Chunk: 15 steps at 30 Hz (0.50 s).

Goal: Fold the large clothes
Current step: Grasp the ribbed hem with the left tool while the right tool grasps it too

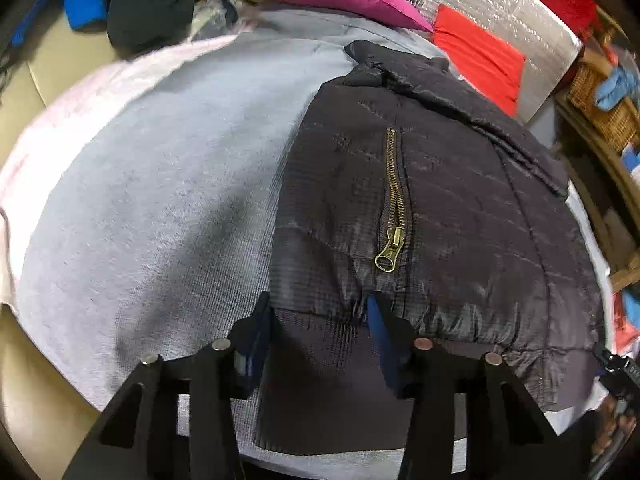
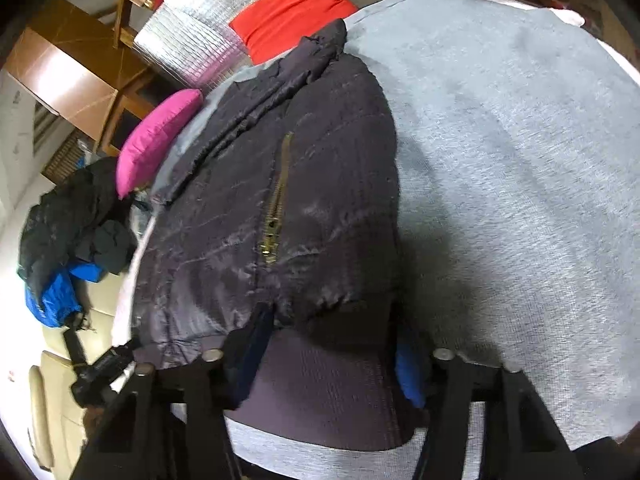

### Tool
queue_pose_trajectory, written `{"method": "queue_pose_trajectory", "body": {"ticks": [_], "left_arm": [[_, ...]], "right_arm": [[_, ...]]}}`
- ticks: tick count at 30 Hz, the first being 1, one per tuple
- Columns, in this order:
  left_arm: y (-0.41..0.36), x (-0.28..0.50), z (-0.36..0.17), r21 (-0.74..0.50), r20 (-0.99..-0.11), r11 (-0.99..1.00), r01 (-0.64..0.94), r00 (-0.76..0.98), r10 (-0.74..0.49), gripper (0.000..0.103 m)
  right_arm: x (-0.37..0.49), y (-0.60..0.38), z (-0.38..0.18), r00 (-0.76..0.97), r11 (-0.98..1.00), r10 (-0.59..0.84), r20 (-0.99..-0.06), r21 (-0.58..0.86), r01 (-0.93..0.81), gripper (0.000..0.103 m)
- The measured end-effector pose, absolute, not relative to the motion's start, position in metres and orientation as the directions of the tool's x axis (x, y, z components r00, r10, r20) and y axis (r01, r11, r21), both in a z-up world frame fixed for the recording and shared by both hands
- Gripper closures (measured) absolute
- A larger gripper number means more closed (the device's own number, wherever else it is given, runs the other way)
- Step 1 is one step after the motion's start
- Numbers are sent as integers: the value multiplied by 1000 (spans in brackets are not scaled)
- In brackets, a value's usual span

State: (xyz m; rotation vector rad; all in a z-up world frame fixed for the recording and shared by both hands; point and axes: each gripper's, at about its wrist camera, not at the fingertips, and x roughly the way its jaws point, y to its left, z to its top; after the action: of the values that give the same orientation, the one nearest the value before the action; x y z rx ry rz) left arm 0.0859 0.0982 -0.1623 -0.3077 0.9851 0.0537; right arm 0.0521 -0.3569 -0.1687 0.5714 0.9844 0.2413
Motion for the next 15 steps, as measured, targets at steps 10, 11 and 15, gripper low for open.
{"method": "queue_pose_trajectory", "body": {"ticks": [10, 11, 15], "left_arm": [[102, 66, -138, -264, -795, 956, -129, 590, -140, 88], [102, 63, -136, -270, -792, 955, -126, 593, -146, 88], [103, 51, -135, -298, -791, 945, -132, 588, -167, 88]], "right_arm": [[48, -360, -158, 523, 846, 435, -732, 531, 40, 93], [47, -362, -155, 527, 841, 444, -725, 540, 35, 93], [39, -367, -141, 530, 837, 457, -714, 547, 16, 94]]}}
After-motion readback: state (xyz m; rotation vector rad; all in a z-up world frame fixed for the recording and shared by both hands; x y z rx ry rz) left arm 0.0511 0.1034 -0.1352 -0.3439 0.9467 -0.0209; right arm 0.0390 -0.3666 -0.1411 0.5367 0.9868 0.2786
